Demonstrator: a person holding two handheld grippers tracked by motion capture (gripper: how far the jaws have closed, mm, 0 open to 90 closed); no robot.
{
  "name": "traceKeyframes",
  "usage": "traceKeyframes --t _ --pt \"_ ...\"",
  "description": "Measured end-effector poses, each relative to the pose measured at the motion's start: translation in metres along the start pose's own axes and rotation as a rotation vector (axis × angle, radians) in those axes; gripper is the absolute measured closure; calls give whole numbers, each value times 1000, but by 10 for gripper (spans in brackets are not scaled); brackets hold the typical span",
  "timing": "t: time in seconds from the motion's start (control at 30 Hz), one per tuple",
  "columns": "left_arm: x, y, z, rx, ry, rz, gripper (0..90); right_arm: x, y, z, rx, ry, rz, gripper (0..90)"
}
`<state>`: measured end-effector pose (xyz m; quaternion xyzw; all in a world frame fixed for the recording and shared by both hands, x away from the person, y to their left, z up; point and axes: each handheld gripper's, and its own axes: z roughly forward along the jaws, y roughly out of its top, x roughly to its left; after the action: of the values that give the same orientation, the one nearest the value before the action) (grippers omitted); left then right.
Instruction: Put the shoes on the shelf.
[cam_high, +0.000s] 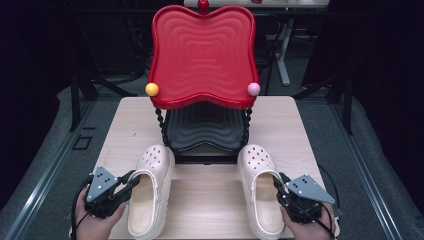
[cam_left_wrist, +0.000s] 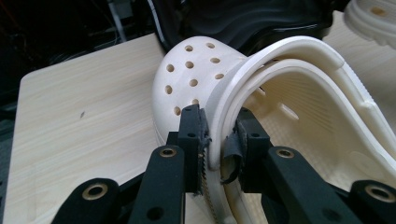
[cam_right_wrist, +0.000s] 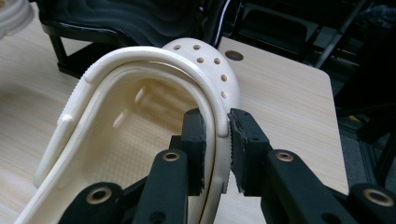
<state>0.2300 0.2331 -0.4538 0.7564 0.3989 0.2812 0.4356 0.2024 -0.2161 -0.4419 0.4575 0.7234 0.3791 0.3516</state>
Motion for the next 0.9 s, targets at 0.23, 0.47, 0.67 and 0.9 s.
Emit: traceKeyframes --t 0.23,0.47,0.67,0.9 --pt "-14 11 11 -14 -40 22 758 11 10 3 -23 40 -11 760" --pt "-24 22 26 -25 -57 47 759 22 21 10 -44 72 -26 760" --pt "-29 31 40 -27 -62 63 759 28 30 23 -59 91 -32 760" --pt "-34 42 52 -32 -54 90 760 35 36 38 -61 93 -31 760"
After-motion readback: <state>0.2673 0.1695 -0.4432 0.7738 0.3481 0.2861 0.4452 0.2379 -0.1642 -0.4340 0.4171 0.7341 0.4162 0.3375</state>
